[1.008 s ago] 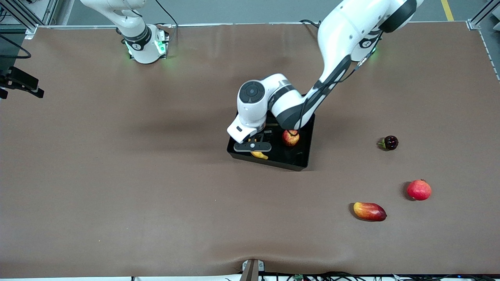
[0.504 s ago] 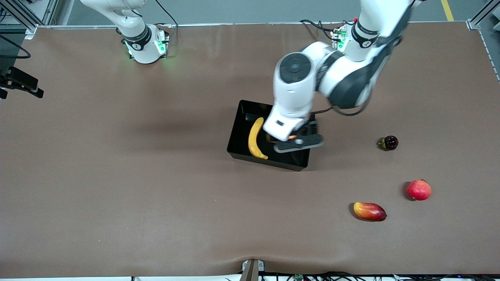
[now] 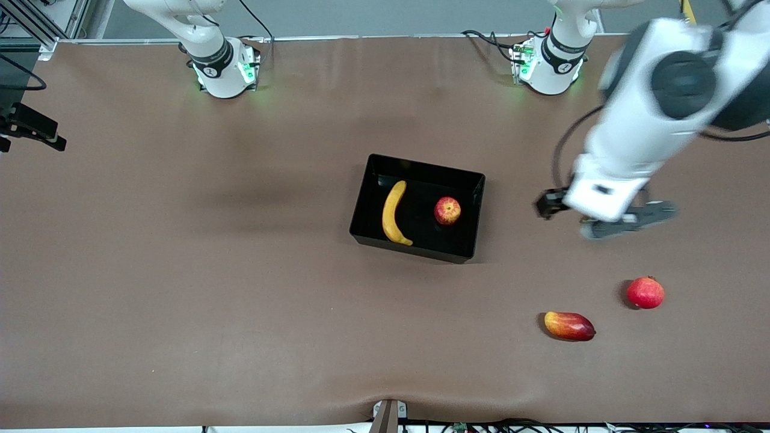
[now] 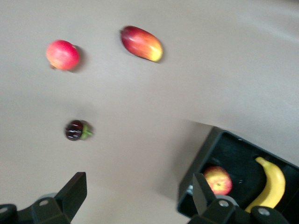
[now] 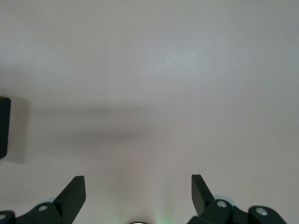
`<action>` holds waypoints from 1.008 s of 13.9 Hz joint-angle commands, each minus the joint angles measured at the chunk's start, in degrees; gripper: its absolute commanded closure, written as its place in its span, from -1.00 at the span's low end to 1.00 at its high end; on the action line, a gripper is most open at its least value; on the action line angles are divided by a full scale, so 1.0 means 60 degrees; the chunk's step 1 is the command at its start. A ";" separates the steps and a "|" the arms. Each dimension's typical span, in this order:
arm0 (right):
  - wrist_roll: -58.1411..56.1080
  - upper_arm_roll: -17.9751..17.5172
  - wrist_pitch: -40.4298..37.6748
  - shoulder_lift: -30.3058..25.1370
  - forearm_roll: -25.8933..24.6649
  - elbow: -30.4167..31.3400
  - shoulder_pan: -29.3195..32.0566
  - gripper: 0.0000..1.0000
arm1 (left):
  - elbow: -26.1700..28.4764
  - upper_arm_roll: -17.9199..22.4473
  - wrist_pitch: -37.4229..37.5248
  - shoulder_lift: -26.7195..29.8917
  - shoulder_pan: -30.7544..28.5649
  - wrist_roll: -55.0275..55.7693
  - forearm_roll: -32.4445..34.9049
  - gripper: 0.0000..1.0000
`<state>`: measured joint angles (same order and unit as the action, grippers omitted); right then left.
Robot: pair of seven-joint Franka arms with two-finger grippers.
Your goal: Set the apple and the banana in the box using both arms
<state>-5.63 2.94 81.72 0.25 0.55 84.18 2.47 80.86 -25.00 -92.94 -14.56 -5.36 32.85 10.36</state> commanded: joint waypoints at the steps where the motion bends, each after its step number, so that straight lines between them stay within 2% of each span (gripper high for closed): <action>1: -0.0043 -0.0051 -0.0027 -0.0100 0.0143 0.0019 0.0116 -1.00 | 0.0322 -0.0022 0.0444 0.0683 -0.0846 -0.1296 -0.0291 -1.00; 4: -0.0058 -0.0051 -0.0027 -0.0100 0.0143 0.0019 0.0116 -1.00 | 0.0438 -0.0022 0.0738 0.1137 -0.1551 -0.2804 -0.0320 -1.00; 5: -0.0058 -0.0051 -0.0027 -0.0100 0.0143 0.0019 0.0116 -1.00 | 0.0627 0.0225 0.0754 0.1399 -0.1538 -0.3172 -0.0407 -1.00; 10: -0.0058 -0.0051 -0.0027 -0.0100 0.0143 0.0019 0.0131 -1.00 | 0.1931 0.3049 0.0740 0.2806 0.0641 -0.3907 -0.0920 -1.00; 11: -0.0058 -0.0037 -0.0027 -0.0100 0.0143 0.0019 0.0131 -1.00 | 0.2078 0.3301 0.0740 0.2997 0.0805 -0.3922 -0.1196 -1.00; 14: -0.0073 -0.0037 -0.0027 -0.0085 0.0143 0.0019 0.0131 -1.00 | 0.2474 0.3318 0.0740 0.3466 0.0923 -0.3981 -0.1287 -1.00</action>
<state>-5.63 2.97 81.72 0.25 0.55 84.18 2.49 92.19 -5.86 -88.00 2.82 -0.72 9.89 3.76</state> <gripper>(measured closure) 0.000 0.000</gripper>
